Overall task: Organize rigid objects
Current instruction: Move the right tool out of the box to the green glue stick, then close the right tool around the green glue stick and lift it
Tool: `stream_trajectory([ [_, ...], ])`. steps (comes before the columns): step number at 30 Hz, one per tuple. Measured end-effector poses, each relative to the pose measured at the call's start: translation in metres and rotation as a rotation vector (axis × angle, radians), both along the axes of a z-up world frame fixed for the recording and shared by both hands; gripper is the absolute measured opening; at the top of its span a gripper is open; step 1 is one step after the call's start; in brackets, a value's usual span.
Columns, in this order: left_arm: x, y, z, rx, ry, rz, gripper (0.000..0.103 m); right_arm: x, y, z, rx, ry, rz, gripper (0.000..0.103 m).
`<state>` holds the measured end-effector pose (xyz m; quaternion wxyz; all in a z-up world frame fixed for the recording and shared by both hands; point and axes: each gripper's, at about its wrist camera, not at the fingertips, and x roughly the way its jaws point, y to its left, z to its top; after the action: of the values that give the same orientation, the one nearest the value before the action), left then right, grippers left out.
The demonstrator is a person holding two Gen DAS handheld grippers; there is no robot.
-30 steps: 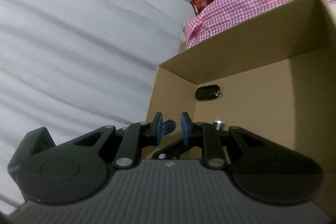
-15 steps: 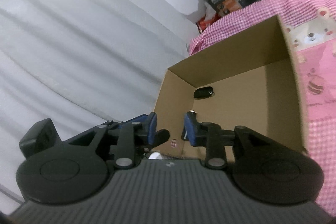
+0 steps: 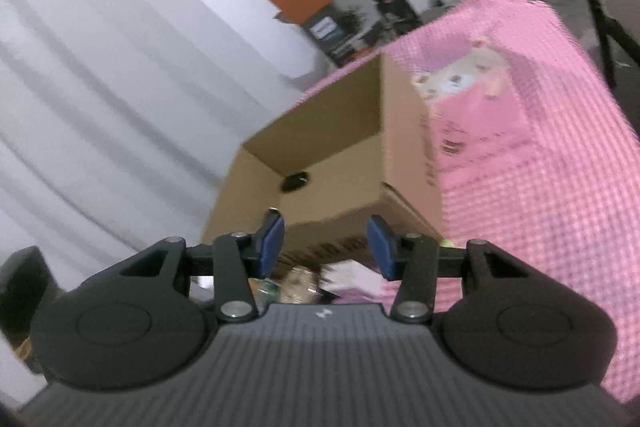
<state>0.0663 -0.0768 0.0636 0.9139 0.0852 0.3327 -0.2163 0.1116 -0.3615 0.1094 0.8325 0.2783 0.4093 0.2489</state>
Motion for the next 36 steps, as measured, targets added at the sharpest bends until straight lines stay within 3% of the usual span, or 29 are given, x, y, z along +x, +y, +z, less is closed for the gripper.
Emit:
stream_trajectory([
  [8, 0.002, -0.059, -0.054, 0.131, -0.014, -0.077, 0.077, 0.003, -0.012, -0.065, 0.013, 0.125, -0.057, 0.044],
  [16, 0.029, -0.085, -0.088, 0.211, 0.028, -0.073, 0.055, 0.029, 0.000, -0.108, 0.054, 0.227, -0.059, 0.030],
  [18, 0.036, -0.088, -0.094, 0.234, 0.042, -0.066, 0.045, 0.035, 0.002, -0.117, 0.061, 0.249, -0.053, 0.028],
  [27, 0.067, -0.097, -0.112, 0.261, 0.137, -0.043, 0.031, 0.054, 0.010, -0.137, 0.052, 0.291, -0.051, 0.024],
  [36, 0.061, -0.099, -0.112, 0.239, 0.156, -0.081, 0.028, 0.051, -0.002, -0.140, 0.049, 0.299, -0.063, 0.023],
])
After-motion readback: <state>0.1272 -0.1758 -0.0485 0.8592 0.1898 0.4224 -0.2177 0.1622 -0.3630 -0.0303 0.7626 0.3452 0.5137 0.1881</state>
